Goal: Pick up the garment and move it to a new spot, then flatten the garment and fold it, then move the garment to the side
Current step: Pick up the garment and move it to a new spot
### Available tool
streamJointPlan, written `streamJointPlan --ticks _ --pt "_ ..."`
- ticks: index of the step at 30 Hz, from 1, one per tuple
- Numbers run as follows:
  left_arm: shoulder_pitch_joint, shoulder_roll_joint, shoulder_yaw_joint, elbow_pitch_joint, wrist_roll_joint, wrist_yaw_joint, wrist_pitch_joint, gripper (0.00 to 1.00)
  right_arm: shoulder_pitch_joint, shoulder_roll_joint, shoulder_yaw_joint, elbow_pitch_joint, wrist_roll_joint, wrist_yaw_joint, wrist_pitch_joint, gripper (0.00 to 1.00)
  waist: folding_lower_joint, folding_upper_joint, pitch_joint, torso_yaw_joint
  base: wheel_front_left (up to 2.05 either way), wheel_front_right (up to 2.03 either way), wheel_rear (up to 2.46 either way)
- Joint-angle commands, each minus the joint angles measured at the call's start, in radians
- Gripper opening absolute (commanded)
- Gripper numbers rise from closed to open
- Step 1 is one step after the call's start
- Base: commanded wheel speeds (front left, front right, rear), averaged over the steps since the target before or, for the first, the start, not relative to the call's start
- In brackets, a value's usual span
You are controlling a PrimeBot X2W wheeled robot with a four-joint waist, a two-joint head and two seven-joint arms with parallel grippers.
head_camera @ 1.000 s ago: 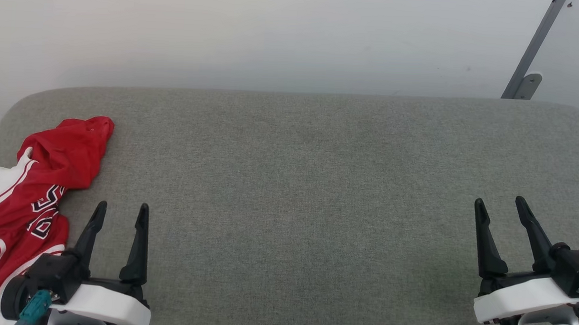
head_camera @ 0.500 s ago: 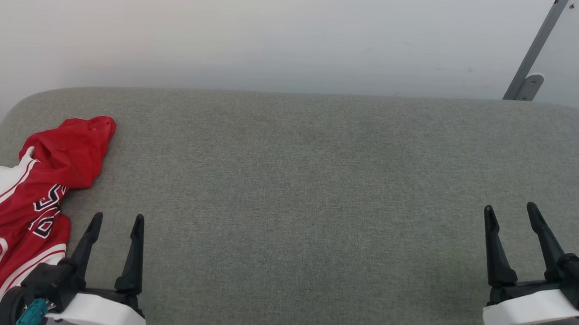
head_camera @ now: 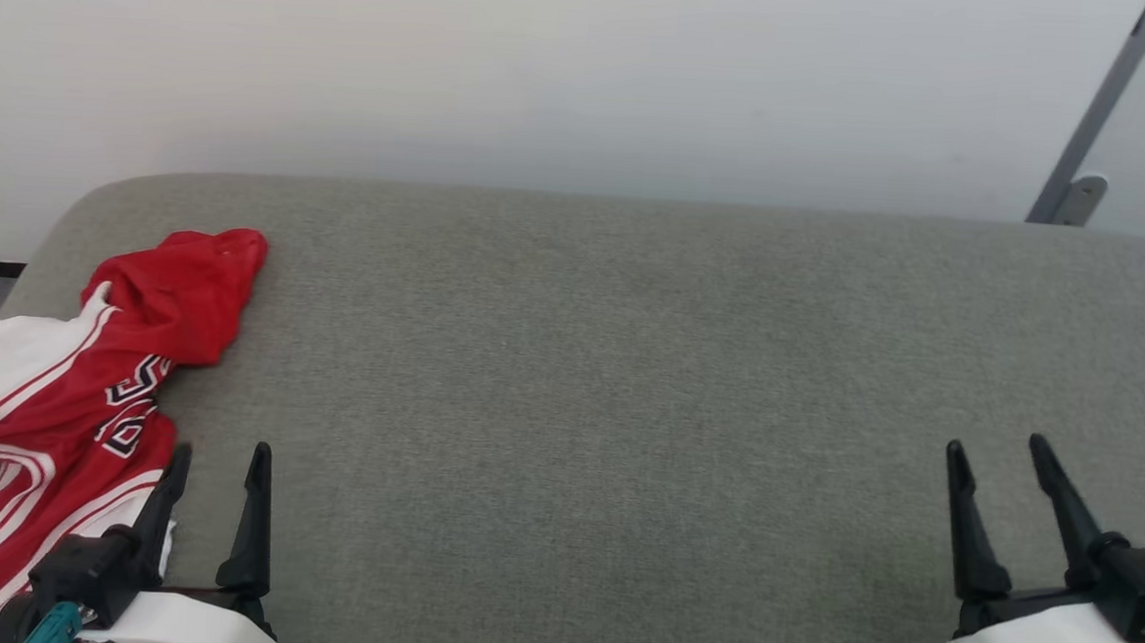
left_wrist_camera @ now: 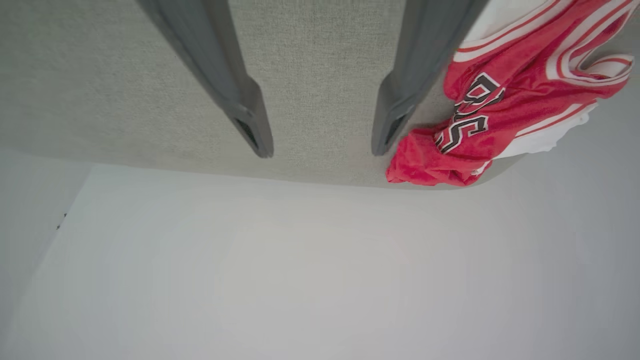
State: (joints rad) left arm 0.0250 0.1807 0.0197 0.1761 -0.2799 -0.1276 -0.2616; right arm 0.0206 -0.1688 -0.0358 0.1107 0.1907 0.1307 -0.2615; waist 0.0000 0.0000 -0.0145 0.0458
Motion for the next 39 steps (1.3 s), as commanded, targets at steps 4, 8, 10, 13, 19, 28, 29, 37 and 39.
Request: streamJointPlan --ticks 4,8,10,13,19,28,29,37,39 --pt "0.013 -0.002 0.009 0.011 -0.002 -0.003 -0.005 1.00 0.016 -0.002 0.022 0.011 0.003 0.000 -0.005 1.00 0.0000 0.0000 -0.016 0.037 0.00 0.00 0.00" --pt "0.013 -0.002 0.023 0.021 -0.001 -0.003 -0.005 1.00 0.021 -0.013 0.046 0.022 0.015 0.000 -0.005 1.00 0.0000 0.0000 -0.030 0.079 0.00 0.00 0.00" --pt "0.013 0.002 0.026 0.027 0.002 -0.003 -0.004 1.00 0.022 -0.014 0.057 0.026 0.019 0.000 -0.005 1.00 0.0000 0.0000 -0.037 0.103 0.00 0.00 0.00" --pt "0.020 0.010 0.033 0.033 -0.002 -0.003 -0.004 1.00 0.024 -0.015 0.073 0.031 0.024 0.000 -0.005 1.00 0.0000 0.0000 -0.047 0.142 0.00 0.00 0.00" --pt "0.030 0.015 0.074 0.054 -0.008 -0.003 -0.004 1.00 0.019 -0.019 0.119 0.043 0.035 0.000 -0.005 1.00 0.0000 0.0000 -0.069 0.235 0.00 0.00 0.00" --pt "0.043 0.009 0.125 0.069 -0.003 0.001 -0.004 1.00 0.007 -0.018 0.163 0.051 0.039 0.000 -0.005 1.00 0.0000 0.0000 -0.092 0.343 0.00 0.00 0.00" --pt "0.042 0.007 0.127 0.069 -0.002 0.001 -0.004 1.00 0.007 -0.017 0.167 0.051 0.040 0.000 -0.005 1.00 0.0000 0.0000 -0.094 0.355 0.00 0.00 0.00" --pt "0.055 -0.009 0.164 0.056 -0.008 0.003 -0.004 1.00 -0.023 -0.020 0.210 0.060 0.044 0.000 -0.005 1.00 0.0000 0.0000 -0.080 0.398 0.00 0.00 0.00" --pt "0.060 -0.013 0.176 0.049 -0.009 0.002 -0.004 1.00 -0.036 -0.023 0.224 0.066 0.045 0.000 -0.005 1.00 0.0000 0.0000 -0.075 0.403 0.00 0.00 0.00"
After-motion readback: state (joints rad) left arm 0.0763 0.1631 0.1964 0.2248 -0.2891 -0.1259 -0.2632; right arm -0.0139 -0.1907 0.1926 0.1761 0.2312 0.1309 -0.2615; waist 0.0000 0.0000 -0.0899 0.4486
